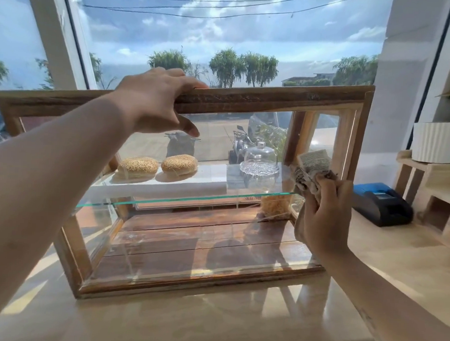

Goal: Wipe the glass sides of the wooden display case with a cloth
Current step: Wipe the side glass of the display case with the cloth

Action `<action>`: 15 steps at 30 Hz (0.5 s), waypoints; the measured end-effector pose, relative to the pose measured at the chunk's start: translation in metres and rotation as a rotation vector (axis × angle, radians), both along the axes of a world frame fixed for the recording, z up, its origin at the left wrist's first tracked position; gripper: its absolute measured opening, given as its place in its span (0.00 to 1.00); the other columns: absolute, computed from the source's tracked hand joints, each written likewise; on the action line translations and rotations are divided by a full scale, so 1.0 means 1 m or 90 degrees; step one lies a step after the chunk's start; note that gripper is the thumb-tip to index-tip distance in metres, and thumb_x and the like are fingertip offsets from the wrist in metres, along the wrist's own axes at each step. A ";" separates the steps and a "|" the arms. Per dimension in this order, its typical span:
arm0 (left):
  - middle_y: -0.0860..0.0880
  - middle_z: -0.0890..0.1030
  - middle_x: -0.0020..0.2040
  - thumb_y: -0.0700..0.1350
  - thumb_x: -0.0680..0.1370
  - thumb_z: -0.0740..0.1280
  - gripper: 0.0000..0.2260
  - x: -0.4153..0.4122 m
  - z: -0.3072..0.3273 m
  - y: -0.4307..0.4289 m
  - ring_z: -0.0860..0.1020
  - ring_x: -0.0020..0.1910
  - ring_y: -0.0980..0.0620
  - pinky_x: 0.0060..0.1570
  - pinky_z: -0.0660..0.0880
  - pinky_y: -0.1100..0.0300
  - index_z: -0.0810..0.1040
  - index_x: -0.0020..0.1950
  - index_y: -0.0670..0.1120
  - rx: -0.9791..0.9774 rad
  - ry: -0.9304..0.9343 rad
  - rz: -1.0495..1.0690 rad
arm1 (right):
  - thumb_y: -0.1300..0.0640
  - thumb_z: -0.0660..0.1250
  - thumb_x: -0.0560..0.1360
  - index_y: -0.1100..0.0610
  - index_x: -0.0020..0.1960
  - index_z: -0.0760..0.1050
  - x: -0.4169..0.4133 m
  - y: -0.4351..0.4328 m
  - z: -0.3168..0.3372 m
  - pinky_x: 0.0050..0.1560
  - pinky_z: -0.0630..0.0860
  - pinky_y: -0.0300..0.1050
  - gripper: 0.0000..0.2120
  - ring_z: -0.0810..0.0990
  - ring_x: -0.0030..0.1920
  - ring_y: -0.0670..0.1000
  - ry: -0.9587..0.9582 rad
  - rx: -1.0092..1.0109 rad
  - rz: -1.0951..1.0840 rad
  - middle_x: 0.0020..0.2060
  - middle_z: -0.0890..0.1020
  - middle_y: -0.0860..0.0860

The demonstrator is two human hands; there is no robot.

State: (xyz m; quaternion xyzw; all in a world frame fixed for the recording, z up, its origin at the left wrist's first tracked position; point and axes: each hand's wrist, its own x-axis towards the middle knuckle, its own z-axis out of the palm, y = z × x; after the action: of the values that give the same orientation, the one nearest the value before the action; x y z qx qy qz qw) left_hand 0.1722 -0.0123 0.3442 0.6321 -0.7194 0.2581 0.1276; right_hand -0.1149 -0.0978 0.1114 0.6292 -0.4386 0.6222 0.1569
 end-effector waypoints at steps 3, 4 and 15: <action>0.58 0.72 0.63 0.69 0.66 0.71 0.36 0.000 -0.001 0.000 0.68 0.65 0.50 0.54 0.70 0.49 0.61 0.72 0.68 -0.003 0.003 0.002 | 0.64 0.71 0.75 0.63 0.56 0.75 0.028 0.007 0.011 0.44 0.81 0.53 0.11 0.75 0.48 0.60 0.065 -0.054 0.054 0.48 0.74 0.61; 0.59 0.71 0.64 0.69 0.66 0.71 0.37 0.000 0.000 0.000 0.67 0.65 0.50 0.53 0.70 0.50 0.61 0.72 0.68 -0.003 0.003 0.004 | 0.63 0.67 0.77 0.63 0.56 0.77 0.044 0.011 0.017 0.42 0.81 0.55 0.09 0.76 0.47 0.60 0.091 -0.071 0.087 0.48 0.74 0.61; 0.59 0.70 0.67 0.69 0.68 0.70 0.36 -0.002 0.001 0.003 0.66 0.68 0.50 0.50 0.65 0.52 0.60 0.73 0.67 0.007 -0.001 0.008 | 0.62 0.69 0.77 0.61 0.50 0.80 0.106 0.023 0.029 0.38 0.78 0.52 0.04 0.77 0.41 0.59 0.276 -0.167 0.141 0.43 0.77 0.58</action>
State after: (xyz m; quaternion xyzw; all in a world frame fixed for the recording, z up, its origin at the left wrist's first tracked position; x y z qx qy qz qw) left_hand 0.1701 -0.0094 0.3448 0.6370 -0.7170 0.2554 0.1219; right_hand -0.0092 -0.0749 0.1401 0.7661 -0.2391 0.5380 0.2578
